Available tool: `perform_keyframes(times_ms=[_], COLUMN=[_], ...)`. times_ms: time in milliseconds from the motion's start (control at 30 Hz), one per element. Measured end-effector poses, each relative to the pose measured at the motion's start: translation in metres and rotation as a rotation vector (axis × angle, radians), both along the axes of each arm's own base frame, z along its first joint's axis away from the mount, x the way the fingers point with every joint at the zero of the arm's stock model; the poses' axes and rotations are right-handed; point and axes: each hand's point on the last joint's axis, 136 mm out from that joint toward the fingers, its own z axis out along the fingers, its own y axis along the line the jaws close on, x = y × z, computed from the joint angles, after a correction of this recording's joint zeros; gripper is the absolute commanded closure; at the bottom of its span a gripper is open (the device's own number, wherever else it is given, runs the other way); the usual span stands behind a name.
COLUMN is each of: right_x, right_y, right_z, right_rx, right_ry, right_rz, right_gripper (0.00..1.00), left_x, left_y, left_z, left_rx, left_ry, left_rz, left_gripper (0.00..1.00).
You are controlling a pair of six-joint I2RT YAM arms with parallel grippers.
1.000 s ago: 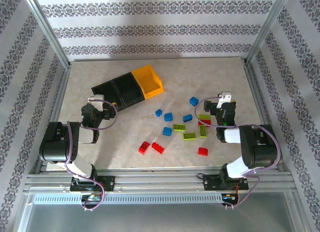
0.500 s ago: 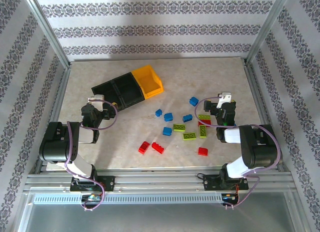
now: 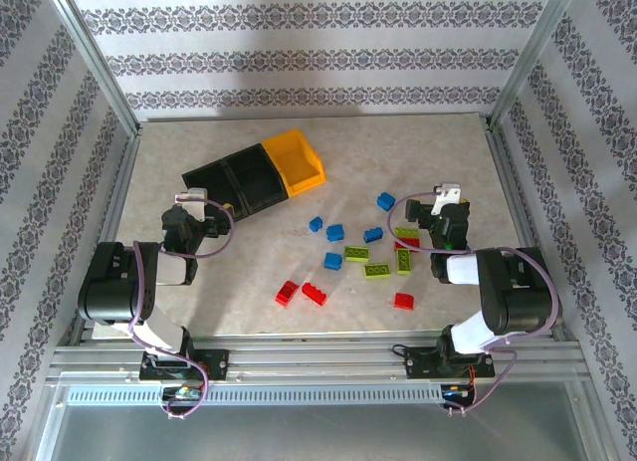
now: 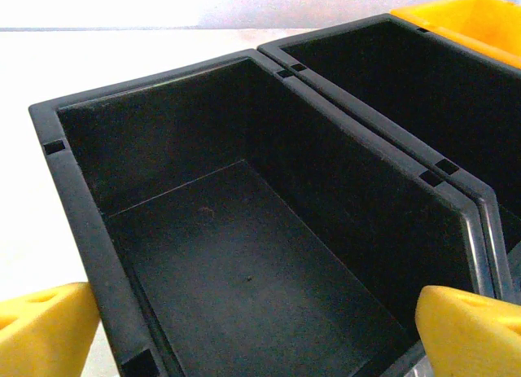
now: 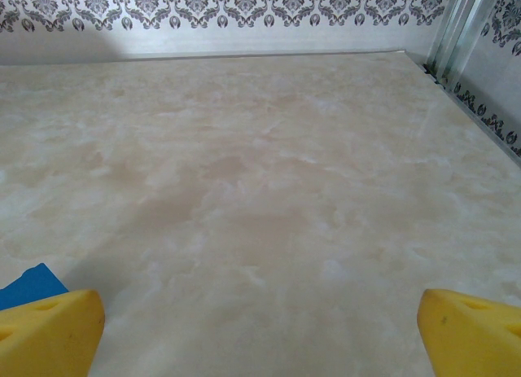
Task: Sort the legos into containers by color
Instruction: Move the container to the top-center of the table.
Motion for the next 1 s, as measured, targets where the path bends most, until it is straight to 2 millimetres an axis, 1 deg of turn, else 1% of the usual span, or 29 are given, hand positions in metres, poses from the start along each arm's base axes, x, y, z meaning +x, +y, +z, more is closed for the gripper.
perform_keyframes(times_ms=[433,633,700,800,900,1000], right_x=[0.000,0.000,0.000,0.000,-0.002,-0.003], right_y=[0.000,0.000,0.000,0.000,-0.002,-0.004], right_z=[0.000,0.000,0.000,-0.001,-0.002,0.006], right_rx=[0.000,0.000,0.000,-0.001,-0.004,-0.005], right_ry=[0.000,0.000,0.000,0.002,0.012,0.002], right_rz=[0.000,0.000,0.000,0.000,-0.013,-0.025], right_gripper=[0.02,0.02,0.02,0.01,0.02,0.02], left_x=[0.000,-0.003,-0.006,-0.008,-0.012,-0.018], left_y=[0.000,0.005,0.006,0.009,0.011,0.013], left_z=[0.000,0.002,0.007,0.025,0.051,0.074], left_rx=[0.000,0.009,0.013,0.019,0.022,0.009], left_ry=[0.000,-0.005,-0.019,-0.059,-0.114,-0.161], left_rz=[0.001,0.030,0.037,0.051,0.068,0.086], left_gripper=[0.01,0.01,0.01,0.01,0.01,0.01])
